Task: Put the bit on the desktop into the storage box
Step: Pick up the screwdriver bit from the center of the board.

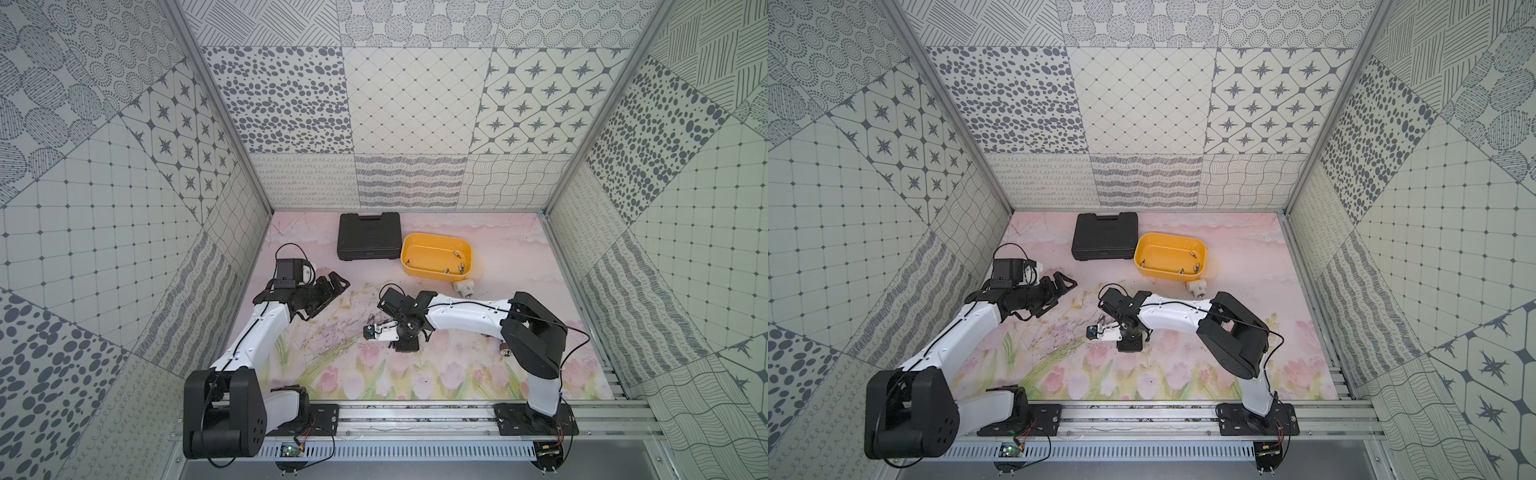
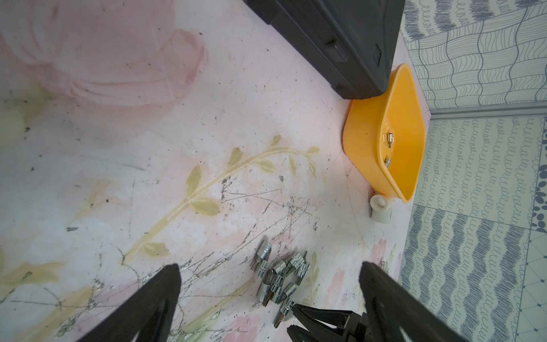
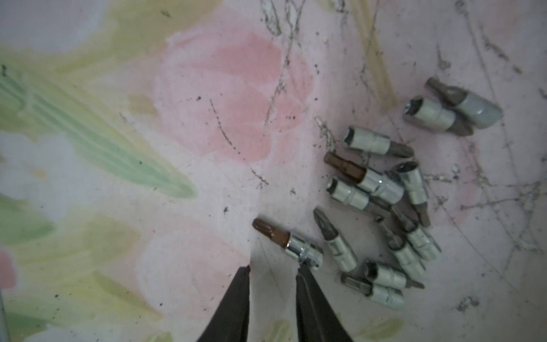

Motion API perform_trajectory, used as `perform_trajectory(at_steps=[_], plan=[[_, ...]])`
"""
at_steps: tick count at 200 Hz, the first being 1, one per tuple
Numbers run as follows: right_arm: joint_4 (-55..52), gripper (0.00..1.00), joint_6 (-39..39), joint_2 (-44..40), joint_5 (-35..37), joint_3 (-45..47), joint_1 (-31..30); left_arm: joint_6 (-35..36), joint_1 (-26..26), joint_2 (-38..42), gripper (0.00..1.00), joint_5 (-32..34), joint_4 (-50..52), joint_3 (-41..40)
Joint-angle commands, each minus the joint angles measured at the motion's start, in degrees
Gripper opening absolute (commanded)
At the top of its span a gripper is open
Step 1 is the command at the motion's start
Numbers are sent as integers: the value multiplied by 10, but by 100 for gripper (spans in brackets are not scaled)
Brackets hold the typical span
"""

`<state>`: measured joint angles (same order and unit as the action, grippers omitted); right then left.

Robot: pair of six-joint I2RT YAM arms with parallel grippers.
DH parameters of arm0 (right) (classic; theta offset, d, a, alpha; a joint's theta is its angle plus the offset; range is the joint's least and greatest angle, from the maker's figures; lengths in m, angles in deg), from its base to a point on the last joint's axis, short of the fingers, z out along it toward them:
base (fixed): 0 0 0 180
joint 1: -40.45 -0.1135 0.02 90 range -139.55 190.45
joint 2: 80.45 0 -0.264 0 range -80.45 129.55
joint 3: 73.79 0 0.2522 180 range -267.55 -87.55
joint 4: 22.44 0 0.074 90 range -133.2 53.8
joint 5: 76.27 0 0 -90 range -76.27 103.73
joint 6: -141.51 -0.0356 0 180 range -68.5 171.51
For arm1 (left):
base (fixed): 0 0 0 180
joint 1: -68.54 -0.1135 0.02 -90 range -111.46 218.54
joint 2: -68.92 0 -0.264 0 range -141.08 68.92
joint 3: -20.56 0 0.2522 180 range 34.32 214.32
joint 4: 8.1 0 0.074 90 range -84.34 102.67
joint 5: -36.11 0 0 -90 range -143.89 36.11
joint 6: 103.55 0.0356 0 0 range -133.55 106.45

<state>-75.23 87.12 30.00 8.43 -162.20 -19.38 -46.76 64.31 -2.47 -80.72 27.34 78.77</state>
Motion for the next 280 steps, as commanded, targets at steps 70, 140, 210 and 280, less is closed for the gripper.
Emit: perform_trajectory(at_steps=[70,140,210,280], plan=[[16,37,26,-5,21,-20,-2,5,-2,6,99,-2,-3,-3],[15,45,47,10,25,-34,-2,7,-2,6,99,-2,-2,-3],[14,45,58,27,13,-34,-2,7,-1,6,99,0,-2,-3],[15,41,54,39,0,-24,-2,7,-2,3,99,-1,-2,-1]])
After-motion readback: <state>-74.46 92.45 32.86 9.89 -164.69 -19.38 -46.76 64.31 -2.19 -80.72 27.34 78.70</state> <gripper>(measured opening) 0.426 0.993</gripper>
